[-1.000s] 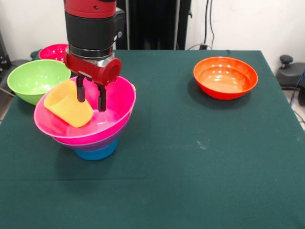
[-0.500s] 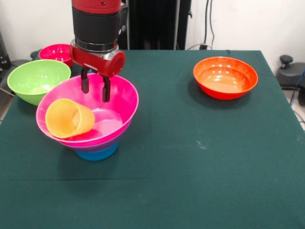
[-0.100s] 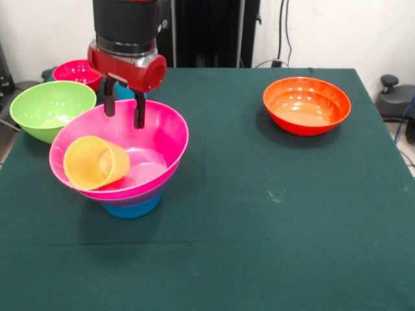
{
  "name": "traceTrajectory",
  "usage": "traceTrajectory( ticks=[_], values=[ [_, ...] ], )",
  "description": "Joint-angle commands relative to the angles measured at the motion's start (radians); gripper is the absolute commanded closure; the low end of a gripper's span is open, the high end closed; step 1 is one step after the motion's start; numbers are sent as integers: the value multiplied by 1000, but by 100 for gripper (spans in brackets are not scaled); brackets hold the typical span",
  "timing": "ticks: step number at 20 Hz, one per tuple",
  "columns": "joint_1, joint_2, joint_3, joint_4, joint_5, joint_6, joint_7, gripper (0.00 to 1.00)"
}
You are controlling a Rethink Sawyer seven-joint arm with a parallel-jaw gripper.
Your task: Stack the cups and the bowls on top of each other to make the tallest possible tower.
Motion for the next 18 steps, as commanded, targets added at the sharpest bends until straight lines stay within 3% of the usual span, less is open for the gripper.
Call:
traceTrajectory(
  ticks=[1,8,15,18],
  values=[
    [19,-62,45,-49,-79,199,-134,0],
    [6,-49,69,-114,-127,195,-168,0],
    [-78,54,202,-198,-160,164,-305,0],
    [-106,92,247,-199,-170,137,-321,0]
  ],
)
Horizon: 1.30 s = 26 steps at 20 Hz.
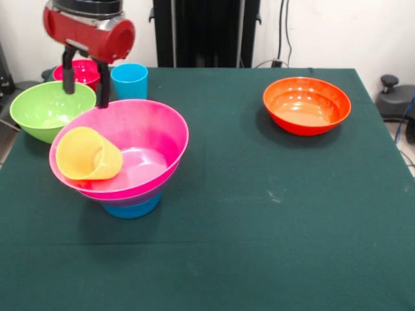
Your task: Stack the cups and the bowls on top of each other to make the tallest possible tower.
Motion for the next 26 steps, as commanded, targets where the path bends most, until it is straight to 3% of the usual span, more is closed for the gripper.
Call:
traceTrajectory(
  ticks=[1,7,16,24,26],
  values=[
    [-84,154,228,-57,-99,1,-338,0],
    [-120,209,300,-44,-121,-46,-310,0],
    [-152,219,369,-56,-151,21,-308,0],
    [-145,215,359,-57,-167,43,-251,0],
    [-121,206,309,-51,-174,31,-172,0]
  ],
)
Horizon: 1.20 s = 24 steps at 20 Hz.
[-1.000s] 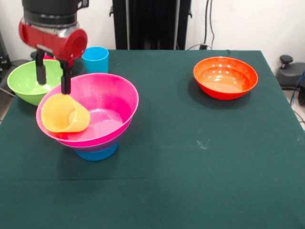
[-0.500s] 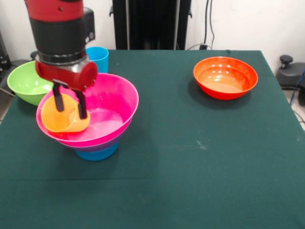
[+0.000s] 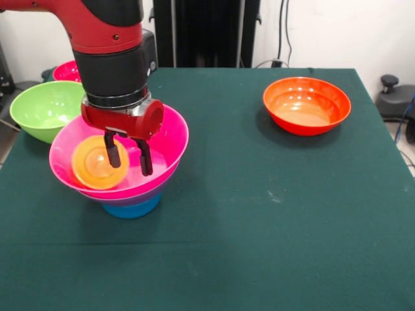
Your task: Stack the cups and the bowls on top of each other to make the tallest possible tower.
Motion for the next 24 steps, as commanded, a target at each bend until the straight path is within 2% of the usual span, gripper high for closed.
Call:
traceTrajectory(
  ticks=[1,4,12,19,24],
  values=[
    [35,0,19,3,-87,45,-130,0],
    [35,-7,4,19,-90,37,-108,0],
    [0,-48,-18,67,-108,65,-129,0],
    [-19,-66,-51,117,-153,12,-106,0],
    [-43,-61,-37,137,-175,-26,-104,0]
  ],
)
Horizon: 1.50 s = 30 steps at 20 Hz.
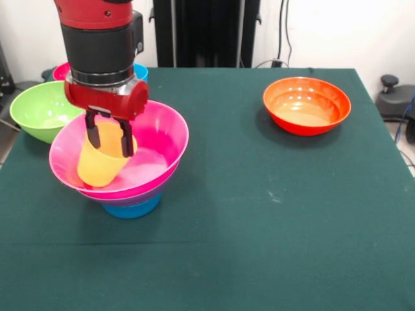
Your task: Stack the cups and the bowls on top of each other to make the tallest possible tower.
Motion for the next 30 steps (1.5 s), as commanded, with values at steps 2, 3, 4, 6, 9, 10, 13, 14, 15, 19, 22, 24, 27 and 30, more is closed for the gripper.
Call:
traceTrajectory(
  ticks=[2,3,4,6,9,10,13,14,15,19,22,24,27,30],
  values=[
    [-38,18,-9,89,-104,-38,-104,0],
    [-43,22,-4,87,-107,-45,-104,0],
    [-46,24,0,86,-109,-47,-105,0],
    [-55,30,14,85,-109,-49,-110,0],
    [-67,40,38,85,-105,-46,-118,0],
    [-69,42,44,85,-105,-48,-116,0],
    [-75,47,59,93,-101,-56,-112,0],
    [-75,47,60,93,-100,-55,-112,0],
    [-78,46,64,100,-99,-59,-110,0],
    [-84,40,80,110,-83,-43,-113,0],
    [-83,35,91,112,-69,-30,-110,0],
    [-82,34,99,114,-61,-28,-104,0],
    [-81,39,110,111,-52,-32,-94,0],
    [-73,42,110,106,-51,-33,-81,0]
  ],
)
